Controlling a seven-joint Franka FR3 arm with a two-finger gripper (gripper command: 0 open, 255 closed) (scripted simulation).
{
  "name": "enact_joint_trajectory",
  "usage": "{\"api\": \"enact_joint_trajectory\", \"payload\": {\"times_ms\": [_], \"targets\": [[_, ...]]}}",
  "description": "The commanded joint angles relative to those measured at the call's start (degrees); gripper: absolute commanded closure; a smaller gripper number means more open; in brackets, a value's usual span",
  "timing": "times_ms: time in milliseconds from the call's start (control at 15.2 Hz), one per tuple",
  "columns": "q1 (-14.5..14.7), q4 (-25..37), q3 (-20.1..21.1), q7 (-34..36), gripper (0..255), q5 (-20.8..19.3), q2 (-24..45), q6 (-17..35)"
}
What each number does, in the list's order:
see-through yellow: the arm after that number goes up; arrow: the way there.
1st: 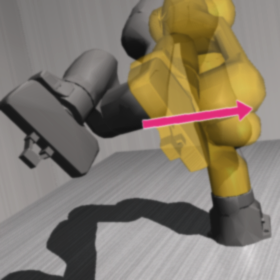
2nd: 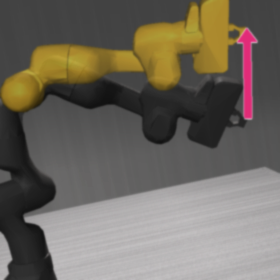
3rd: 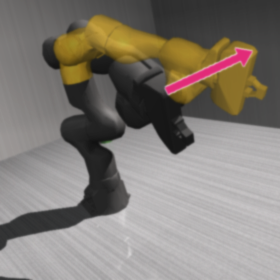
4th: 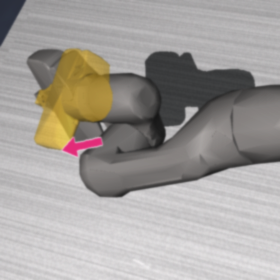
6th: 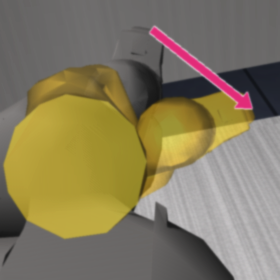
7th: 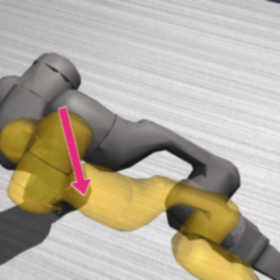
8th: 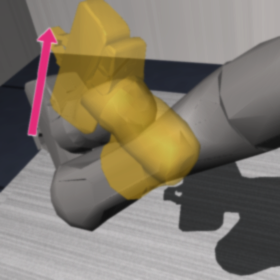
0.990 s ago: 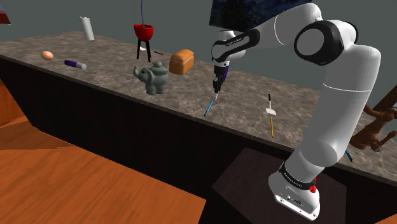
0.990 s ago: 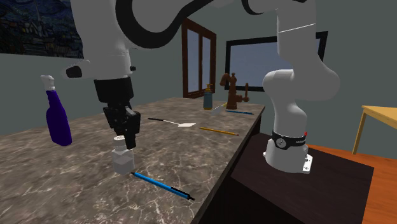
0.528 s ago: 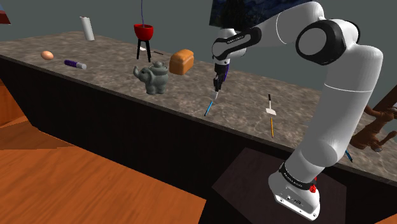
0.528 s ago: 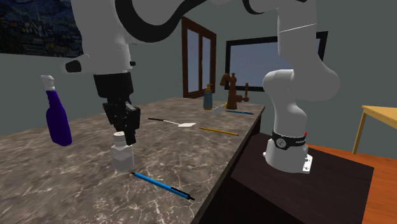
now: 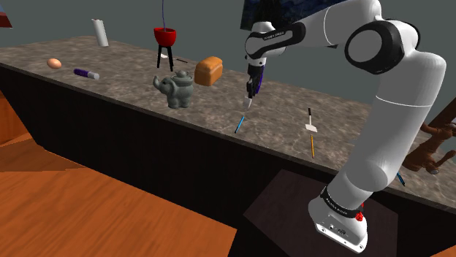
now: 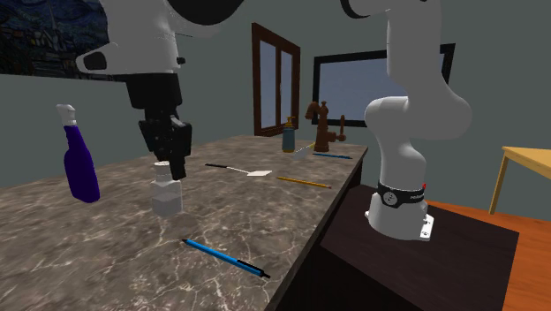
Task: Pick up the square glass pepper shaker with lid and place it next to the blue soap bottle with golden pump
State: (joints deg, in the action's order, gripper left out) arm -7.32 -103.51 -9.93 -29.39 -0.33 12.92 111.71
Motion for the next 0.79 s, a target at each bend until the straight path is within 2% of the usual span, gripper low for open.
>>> {"api": "enact_joint_trajectory", "payload": {"times_ms": [0, 726], "targets": [[-0.02, 0.93, -0.05, -0.05, 255, -0.08, -0.46, -1.41], [0.02, 7.28, -0.13, -0.12, 255, -0.34, -2.10, -9.38]]}}
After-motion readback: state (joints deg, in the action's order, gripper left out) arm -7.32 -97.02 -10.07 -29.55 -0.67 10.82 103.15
